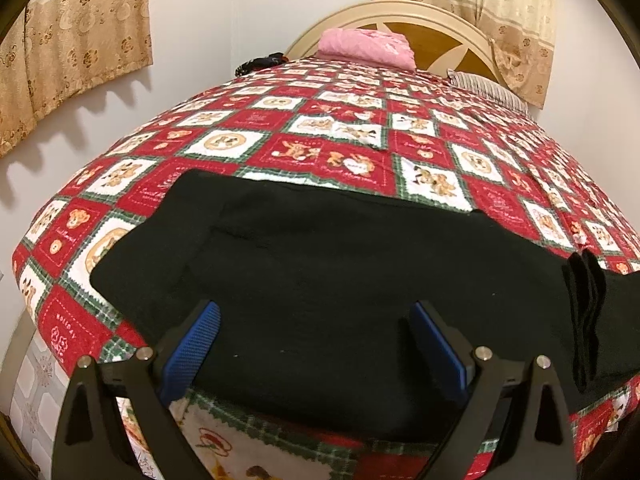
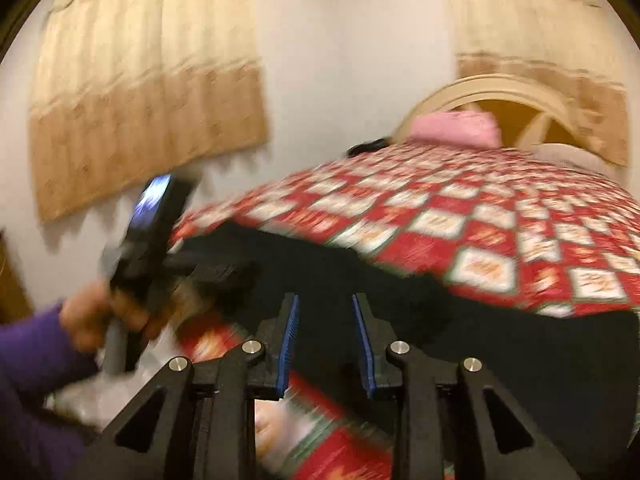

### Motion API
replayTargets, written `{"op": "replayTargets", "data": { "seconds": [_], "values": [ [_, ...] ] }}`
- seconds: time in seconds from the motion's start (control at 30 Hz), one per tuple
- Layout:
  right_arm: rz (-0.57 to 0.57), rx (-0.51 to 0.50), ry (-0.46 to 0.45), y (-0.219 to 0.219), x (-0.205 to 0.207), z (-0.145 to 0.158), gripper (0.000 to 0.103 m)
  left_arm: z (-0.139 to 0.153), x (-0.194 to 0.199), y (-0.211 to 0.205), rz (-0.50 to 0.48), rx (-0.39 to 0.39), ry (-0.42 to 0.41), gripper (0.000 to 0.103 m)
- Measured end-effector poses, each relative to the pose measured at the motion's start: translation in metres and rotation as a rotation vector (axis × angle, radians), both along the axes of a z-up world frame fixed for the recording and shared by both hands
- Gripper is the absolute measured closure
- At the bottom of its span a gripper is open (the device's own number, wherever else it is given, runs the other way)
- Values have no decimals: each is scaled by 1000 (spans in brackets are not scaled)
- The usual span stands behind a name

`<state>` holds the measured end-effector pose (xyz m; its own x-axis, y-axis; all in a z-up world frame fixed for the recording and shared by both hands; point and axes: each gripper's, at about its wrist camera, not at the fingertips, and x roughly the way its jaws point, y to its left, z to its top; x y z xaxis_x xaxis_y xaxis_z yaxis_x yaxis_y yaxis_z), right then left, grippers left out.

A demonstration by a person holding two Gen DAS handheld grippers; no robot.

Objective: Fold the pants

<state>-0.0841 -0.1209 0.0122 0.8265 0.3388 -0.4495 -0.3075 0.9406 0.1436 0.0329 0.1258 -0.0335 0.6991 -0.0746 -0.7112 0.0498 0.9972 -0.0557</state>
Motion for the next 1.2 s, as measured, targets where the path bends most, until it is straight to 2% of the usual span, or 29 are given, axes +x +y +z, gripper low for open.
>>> {"op": "replayTargets", "data": {
  "seconds": [0.07, 0.17, 0.23, 0.27, 0.3, 0.33, 0.43, 0.47, 0.57, 0.7, 0.8, 0.87, 0.93, 0.97, 1.03, 1.07, 1.13, 1.2],
  "values": [
    [-132, 8, 87, -19, 31, -10, 96, 1, -1, -4, -10, -7, -2, 5],
    [-155, 16, 206, -20, 66, -33, 97, 5, -3, -12, -36, 2, -13, 5],
    [-92, -7, 281, 2, 82, -51, 96, 8, -5, -18, -52, 16, -20, 5],
    [-87, -33, 280, 11, 83, -54, 94, 8, -6, -20, -56, 21, -23, 5],
    [-89, -74, 237, 21, 80, -53, 94, 9, -7, -23, -61, 25, -25, 5],
    [-66, -78, 235, 23, 78, -52, 94, 9, -7, -26, -69, 26, -24, 5],
    [88, 66, 243, 20, 70, -48, 94, 10, -7, -38, -105, 17, -16, 5],
    [86, 104, 215, 15, 62, -41, 94, 12, -7, -43, -121, 19, -20, 5],
    [-16, 144, 72, -13, 27, -9, 94, 23, -11, -61, -172, 39, -64, 5],
    [-259, 149, -9, -90, -16, 17, 94, 41, -11, -90, -269, -13, -107, 5],
    [-387, 101, 49, -137, -25, 13, 94, 50, -10, -121, -355, -49, -128, 5],
    [-422, 82, 99, -156, -20, 1, 94, 50, -12, -146, -408, -70, -125, 5],
    [-475, 69, 198, -174, -10, -18, 94, 47, -13, -164, -432, -69, -118, 5],
    [-487, 103, 239, -181, -2, -31, 95, 43, -14, -176, -431, -49, -110, 5],
    [-484, 226, 217, -194, -5, -40, 95, 34, -13, -188, -421, -19, -85, 5],
    [-484, 246, 215, -197, -9, -38, 95, 30, -13, -191, -420, -11, -76, 5],
    [-501, 257, 181, -197, -16, -30, 95, 19, -13, -194, -412, 15, -41, 5],
    [-491, 213, 115, -188, -29, -17, 95, 9, -14, -192, -402, 39, 0, 5]
  ]
}}
